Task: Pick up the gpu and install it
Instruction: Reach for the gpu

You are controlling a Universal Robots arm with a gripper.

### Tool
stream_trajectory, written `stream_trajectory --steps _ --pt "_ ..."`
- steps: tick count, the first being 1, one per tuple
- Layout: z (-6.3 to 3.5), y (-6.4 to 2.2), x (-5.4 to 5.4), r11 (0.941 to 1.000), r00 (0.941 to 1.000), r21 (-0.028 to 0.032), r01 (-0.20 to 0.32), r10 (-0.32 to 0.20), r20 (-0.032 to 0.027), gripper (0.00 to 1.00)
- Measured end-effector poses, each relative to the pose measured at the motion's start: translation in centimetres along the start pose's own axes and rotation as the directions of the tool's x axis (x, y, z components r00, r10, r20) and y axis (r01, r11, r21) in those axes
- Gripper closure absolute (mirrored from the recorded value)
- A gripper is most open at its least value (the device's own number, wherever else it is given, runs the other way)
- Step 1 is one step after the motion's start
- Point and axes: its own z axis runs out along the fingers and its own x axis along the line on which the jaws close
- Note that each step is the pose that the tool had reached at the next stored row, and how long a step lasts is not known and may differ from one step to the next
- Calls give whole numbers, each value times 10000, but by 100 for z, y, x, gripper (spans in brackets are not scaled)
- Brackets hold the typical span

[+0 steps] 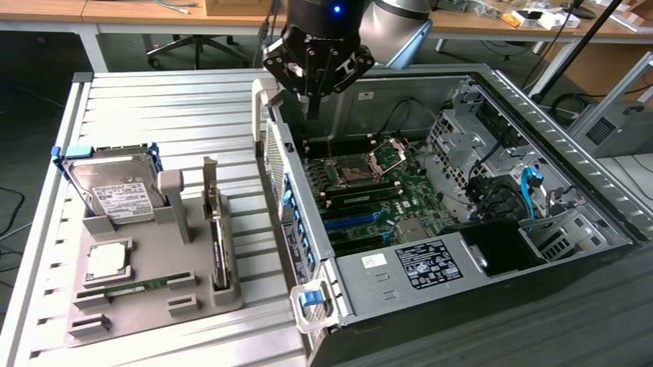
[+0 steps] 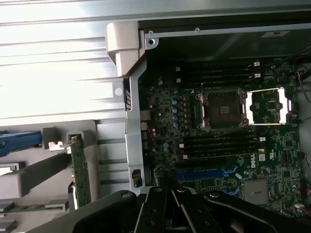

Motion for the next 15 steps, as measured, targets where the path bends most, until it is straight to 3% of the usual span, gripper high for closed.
stream_trajectory --steps 15 --pt "-2 -5 63 10000 10000 0 0 0 0 89"
